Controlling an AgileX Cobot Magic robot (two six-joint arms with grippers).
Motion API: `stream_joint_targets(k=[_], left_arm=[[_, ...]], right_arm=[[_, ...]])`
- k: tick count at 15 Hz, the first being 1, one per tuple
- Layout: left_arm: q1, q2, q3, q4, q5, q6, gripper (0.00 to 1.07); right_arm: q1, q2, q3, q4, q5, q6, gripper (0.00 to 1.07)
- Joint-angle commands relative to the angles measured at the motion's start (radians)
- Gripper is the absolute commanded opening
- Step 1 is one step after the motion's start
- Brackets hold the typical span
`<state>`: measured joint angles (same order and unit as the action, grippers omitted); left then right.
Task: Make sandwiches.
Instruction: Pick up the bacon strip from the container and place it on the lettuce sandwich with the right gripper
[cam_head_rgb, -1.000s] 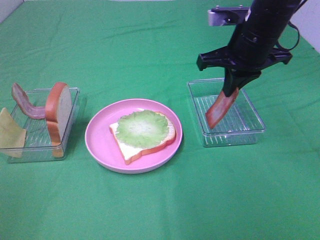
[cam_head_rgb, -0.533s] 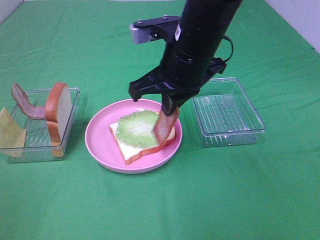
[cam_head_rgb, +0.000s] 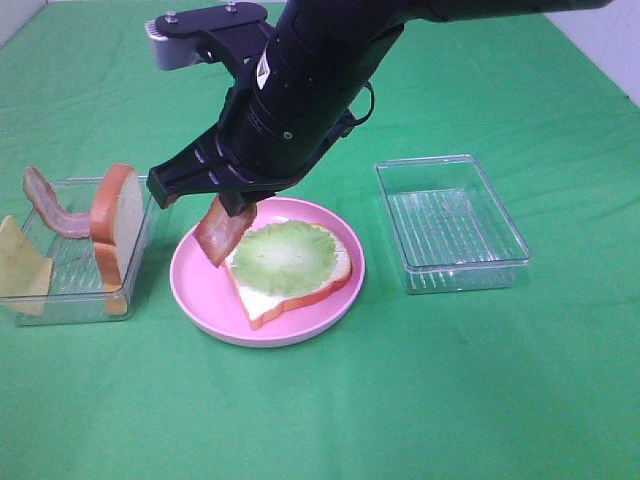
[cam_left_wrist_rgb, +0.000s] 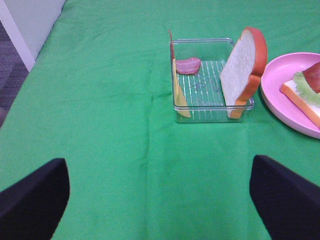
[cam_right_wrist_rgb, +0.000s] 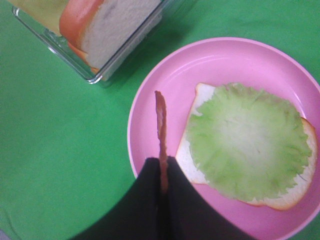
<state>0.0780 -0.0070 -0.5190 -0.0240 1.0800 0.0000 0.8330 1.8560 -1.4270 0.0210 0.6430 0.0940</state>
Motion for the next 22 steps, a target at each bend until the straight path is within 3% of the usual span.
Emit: stream_joint_targets(k=[1,7,12,14,21,22], left_arm=[[0.002,-0.002,0.0,0.002,-0.004,0.0,0.91],[0.002,-0.002,0.0,0.002,-0.004,0.0,0.91],[0.002,-0.002,0.0,0.002,-0.004,0.0,0.91],[0.002,-0.002,0.0,0.002,-0.004,0.0,0.91],[0.002,-0.002,0.0,0.002,-0.004,0.0,0.91],[0.002,-0.002,0.0,0.002,-0.004,0.0,0.91]], right_arm=[[0.002,0.033,0.002,0.032,-0.052,-0.01,0.0],[0.001,0.113,0.002,0.008,-0.121,-0.02,0.0],[-0.047,0.177,0.002,-0.182,-0.124,0.089,0.0],[-0.126,0.203,0.002,-0.241,-0.12,0.152,0.0],[-0.148,0.219,0.002,-0.18,-0.1,0.144,0.0],[-0.148,0.219,0.002,-0.18,-0.1,0.144,0.08]])
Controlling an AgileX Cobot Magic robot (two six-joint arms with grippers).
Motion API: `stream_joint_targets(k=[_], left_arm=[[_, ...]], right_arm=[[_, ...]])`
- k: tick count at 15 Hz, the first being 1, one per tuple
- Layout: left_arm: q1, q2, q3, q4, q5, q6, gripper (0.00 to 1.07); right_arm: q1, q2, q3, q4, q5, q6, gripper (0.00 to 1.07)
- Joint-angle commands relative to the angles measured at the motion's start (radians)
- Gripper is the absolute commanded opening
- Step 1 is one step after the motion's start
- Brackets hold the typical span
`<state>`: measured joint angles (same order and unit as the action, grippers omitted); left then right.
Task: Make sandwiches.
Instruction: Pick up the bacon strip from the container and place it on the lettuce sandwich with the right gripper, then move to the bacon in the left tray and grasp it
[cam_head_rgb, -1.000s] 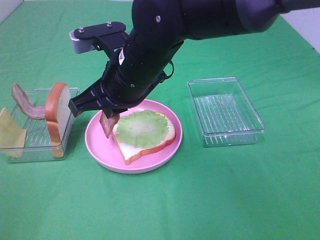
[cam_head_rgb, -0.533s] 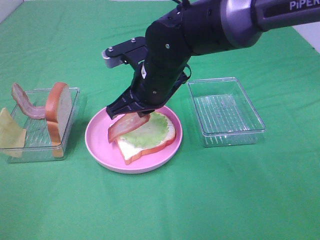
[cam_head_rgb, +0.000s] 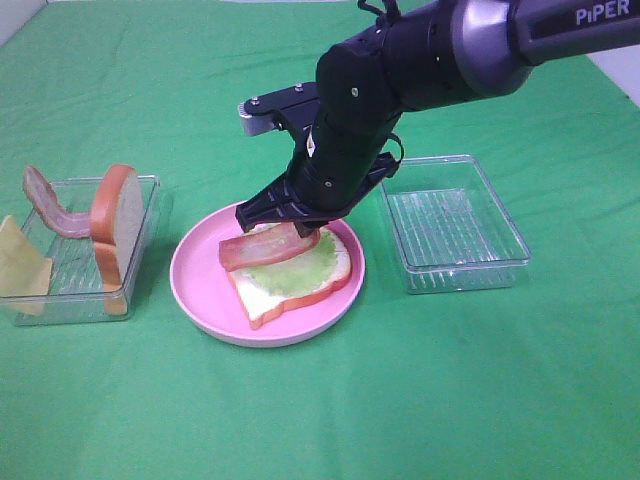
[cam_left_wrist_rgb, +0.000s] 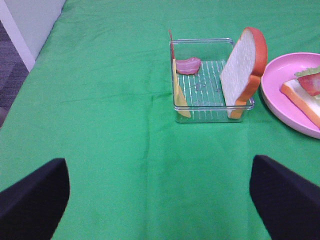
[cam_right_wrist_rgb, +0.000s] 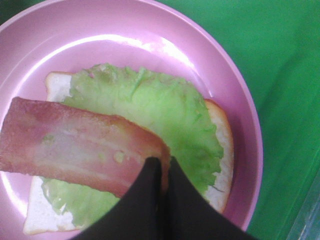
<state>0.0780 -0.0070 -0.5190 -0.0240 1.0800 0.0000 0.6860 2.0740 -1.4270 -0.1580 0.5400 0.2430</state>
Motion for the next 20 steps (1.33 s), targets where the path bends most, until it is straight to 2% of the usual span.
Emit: stream_joint_targets(k=[1,2,3,4,8,14,15,16,20], left_arm=[[0.002,-0.002,0.0,0.002,-0.004,0.0,0.91],[0.002,-0.002,0.0,0.002,-0.004,0.0,0.91],[0.002,-0.002,0.0,0.002,-0.004,0.0,0.91],[0.002,-0.002,0.0,0.002,-0.004,0.0,0.91],[0.002,-0.002,0.0,0.002,-0.004,0.0,0.91],[0.002,-0.002,0.0,0.002,-0.004,0.0,0.91],[0.002,-0.002,0.0,0.002,-0.004,0.0,0.91],[0.002,-0.002,0.0,0.002,-0.004,0.0,0.91],[0.002,-0.002,0.0,0.002,-0.004,0.0,0.91]], right_arm=[[-0.001,0.001,0.002,0.004,0.004,-0.005,0.25],[-0.001,0.001,0.002,0.005,0.004,-0.005,0.53],[-0.001,0.0,0.002,0.0,0.009,-0.018,0.9],[-0.001,-0.004,0.002,-0.002,0.018,-0.032,0.97],[-0.001,-0.07,0.002,-0.028,0.064,-0.05,0.97],[-0.002,-0.262,0.002,-0.182,0.216,-0.041,0.97],[-0.002,-0.299,0.002,-0.216,0.266,-0.025,0.97],[-0.002,-0.365,0.002,-0.245,0.413,-0.023,0.97],[-0.002,-0.458,0.002,-0.23,0.685,-0.011,0.97]])
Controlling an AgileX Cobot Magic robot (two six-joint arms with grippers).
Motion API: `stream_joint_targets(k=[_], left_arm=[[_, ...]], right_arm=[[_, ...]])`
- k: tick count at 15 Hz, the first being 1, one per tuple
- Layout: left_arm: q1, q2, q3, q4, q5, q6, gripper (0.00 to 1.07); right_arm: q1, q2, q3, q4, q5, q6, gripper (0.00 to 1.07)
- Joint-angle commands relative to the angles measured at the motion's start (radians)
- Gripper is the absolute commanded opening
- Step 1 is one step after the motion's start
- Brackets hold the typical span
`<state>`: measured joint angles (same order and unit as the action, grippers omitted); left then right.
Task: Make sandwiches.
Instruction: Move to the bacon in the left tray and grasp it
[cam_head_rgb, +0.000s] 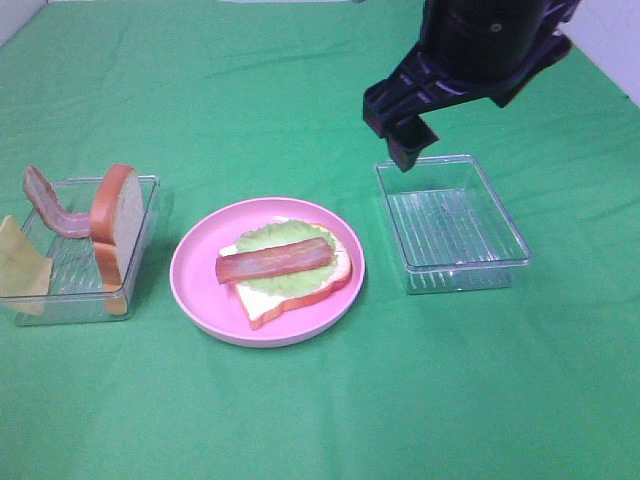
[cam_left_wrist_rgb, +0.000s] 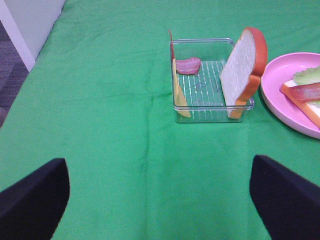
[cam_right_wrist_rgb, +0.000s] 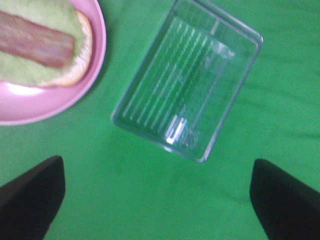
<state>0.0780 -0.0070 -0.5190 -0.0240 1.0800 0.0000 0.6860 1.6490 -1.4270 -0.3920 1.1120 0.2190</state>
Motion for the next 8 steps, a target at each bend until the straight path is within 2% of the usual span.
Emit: stream_joint_targets(k=[1,3,6,8], left_arm=[[0.002,-0.002,0.0,0.002,-0.004,0.0,0.91],[0.002,-0.002,0.0,0.002,-0.004,0.0,0.91],[0.002,-0.002,0.0,0.002,-0.004,0.0,0.91],[0.002,-0.002,0.0,0.002,-0.004,0.0,0.91]], right_arm=[[-0.002,-0.054,0.002,0.008,0.19,0.015,0.97],[-0.003,-0.104,0.043,0.023,0.219,0.018,0.97],[-0.003,-0.244,0.215,0.03,0.193,0.019,0.97],[-0.056,-0.348,0.332,0.06,0.171,0.02,0.97]])
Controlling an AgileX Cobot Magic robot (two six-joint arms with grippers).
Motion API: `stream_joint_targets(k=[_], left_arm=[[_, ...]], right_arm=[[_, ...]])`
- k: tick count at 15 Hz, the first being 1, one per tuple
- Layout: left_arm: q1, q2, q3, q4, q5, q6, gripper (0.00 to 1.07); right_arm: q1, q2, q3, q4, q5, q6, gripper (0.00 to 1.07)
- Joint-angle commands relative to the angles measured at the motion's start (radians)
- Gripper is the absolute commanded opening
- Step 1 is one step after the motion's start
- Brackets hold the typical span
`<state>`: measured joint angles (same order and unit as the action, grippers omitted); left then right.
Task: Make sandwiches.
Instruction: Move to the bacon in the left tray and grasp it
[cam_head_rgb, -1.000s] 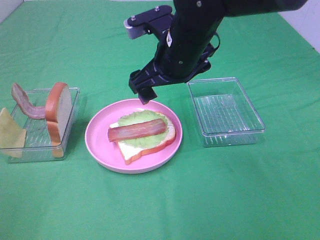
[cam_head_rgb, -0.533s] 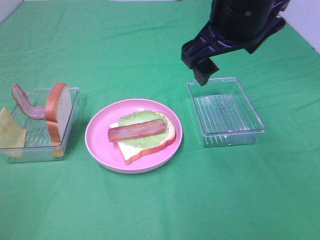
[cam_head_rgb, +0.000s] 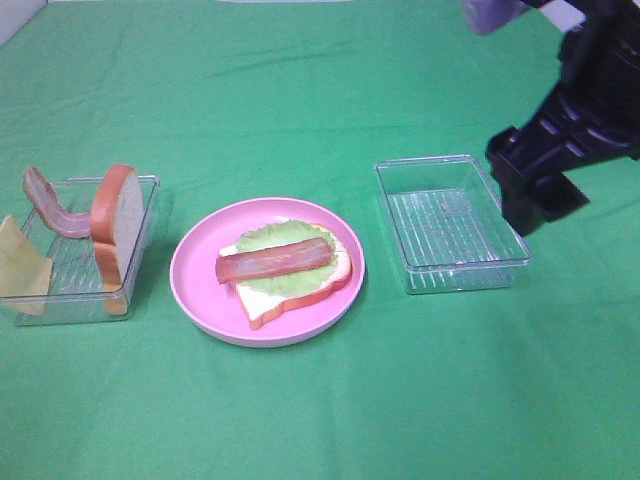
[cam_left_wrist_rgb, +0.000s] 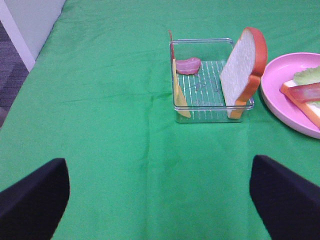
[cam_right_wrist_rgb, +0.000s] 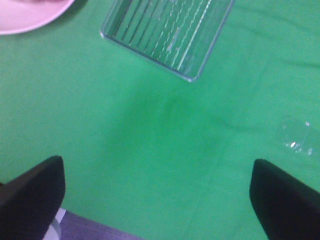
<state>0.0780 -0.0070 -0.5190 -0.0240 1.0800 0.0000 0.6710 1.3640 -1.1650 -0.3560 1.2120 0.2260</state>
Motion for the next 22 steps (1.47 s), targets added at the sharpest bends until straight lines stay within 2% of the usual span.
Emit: stream_joint_targets(k=[1,4,10,14,16,19,22], left_arm=[[0.002,-0.002,0.0,0.002,-0.004,0.0,0.91],[0.002,-0.002,0.0,0.002,-0.004,0.0,0.91],[0.002,-0.002,0.0,0.002,-0.004,0.0,0.91],[0.002,-0.002,0.0,0.002,-0.004,0.0,0.91],[0.002,-0.002,0.0,0.002,-0.004,0.0,0.91],[0.002,-0.002,0.0,0.002,-0.004,0.0,0.91],[0.002,-0.002,0.0,0.002,-0.004,0.0,0.91]], right_arm=[[-0.098,-0.116,0.118,0.062,0.067,0.013,0.97],[-0.338,-0.311,0.27,0.147,0.03,0.016,0.97],[-0.559,-0.787,0.472,0.126,-0.043,0.012,0.97],[-0.569,-1.014,0.649,0.121,-0.044,-0.009,0.97],[-0.57,-1.091,0.694,0.129,-0.076,-0.013,0.97],[-0.638,-1.285,0.709,0.224,-0.104,-0.08,0.97],[-0.637,-1.395,0.71,0.282,-0.11,-0.166,0.97]])
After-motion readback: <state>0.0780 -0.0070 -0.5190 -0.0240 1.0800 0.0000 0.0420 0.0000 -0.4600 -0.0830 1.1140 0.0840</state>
